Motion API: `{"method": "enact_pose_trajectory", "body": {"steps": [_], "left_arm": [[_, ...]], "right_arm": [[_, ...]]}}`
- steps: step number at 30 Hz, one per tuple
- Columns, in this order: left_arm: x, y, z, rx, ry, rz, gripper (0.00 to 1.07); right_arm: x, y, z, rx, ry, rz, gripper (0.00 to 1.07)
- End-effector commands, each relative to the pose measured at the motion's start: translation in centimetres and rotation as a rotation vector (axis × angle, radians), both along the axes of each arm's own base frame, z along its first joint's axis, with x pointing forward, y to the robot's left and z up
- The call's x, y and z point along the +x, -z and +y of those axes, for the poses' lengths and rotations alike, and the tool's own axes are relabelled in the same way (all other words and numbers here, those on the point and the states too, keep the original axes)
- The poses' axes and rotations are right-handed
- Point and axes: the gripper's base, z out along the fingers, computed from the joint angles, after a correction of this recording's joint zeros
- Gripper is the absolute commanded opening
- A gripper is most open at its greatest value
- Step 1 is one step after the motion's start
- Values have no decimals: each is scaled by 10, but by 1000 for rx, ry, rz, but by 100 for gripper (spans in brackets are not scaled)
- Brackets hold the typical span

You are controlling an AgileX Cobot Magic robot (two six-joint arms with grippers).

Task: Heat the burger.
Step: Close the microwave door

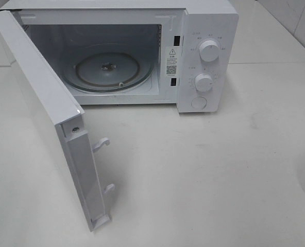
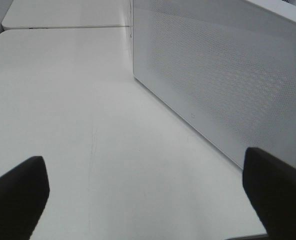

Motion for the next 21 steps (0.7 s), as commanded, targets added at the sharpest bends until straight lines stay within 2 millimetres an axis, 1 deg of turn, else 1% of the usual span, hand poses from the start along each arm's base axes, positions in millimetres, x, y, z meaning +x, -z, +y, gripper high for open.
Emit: {"method": "enact_pose_trajectory", "body": {"steps": [1, 21], "left_arm": [[-2, 0, 0, 0, -5, -24, 101], [-2, 0, 0, 4, -9, -24, 101]], "right_arm": [[-4, 0, 0, -12, -3, -28, 76], [-4, 0, 0, -13, -3, -28, 76]]}}
